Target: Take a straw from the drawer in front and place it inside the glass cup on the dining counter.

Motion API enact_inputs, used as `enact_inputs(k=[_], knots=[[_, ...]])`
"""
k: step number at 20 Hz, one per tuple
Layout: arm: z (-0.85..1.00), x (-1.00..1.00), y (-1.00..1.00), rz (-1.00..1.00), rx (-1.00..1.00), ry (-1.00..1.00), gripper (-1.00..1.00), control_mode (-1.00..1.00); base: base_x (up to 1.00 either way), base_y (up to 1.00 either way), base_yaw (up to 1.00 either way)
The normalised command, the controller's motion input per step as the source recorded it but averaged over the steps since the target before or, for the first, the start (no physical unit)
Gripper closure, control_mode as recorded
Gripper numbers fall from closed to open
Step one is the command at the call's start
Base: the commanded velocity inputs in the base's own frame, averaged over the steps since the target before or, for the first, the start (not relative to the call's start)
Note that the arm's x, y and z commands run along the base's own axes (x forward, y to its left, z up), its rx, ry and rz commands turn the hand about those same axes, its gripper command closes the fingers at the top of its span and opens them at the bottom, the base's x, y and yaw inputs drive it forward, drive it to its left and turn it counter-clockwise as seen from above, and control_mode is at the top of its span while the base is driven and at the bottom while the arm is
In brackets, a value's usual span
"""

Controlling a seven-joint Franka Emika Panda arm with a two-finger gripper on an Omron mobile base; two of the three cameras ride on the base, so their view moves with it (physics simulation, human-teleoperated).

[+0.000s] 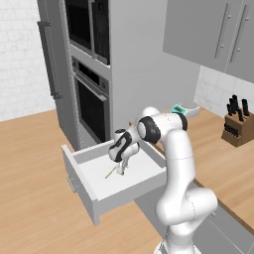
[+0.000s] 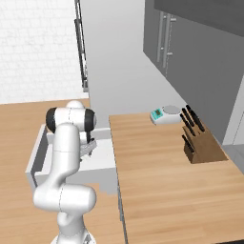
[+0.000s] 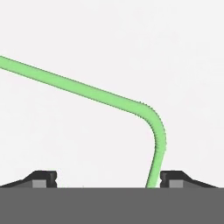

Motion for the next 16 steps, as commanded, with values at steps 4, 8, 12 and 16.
enact_inputs(k=[4, 8, 12, 16], knots=[[-0.12, 0.13, 0.0, 0.0, 0.0, -0.01, -1.0, -1.0, 0.0, 0.0, 0.0], [-0.27, 0.01, 0.0, 0.0, 0.0, 0.0, 1.0, -1.0, 0.0, 0.0, 0.0], [-0.28, 0.0, 0.0, 0.0, 0.0, 0.0, 1.0, -1.0, 0.0, 0.0, 0.0], [-0.24, 0.0, 0.0, 0.0, 0.0, 0.0, 1.0, -1.0, 0.0, 0.0, 0.0]])
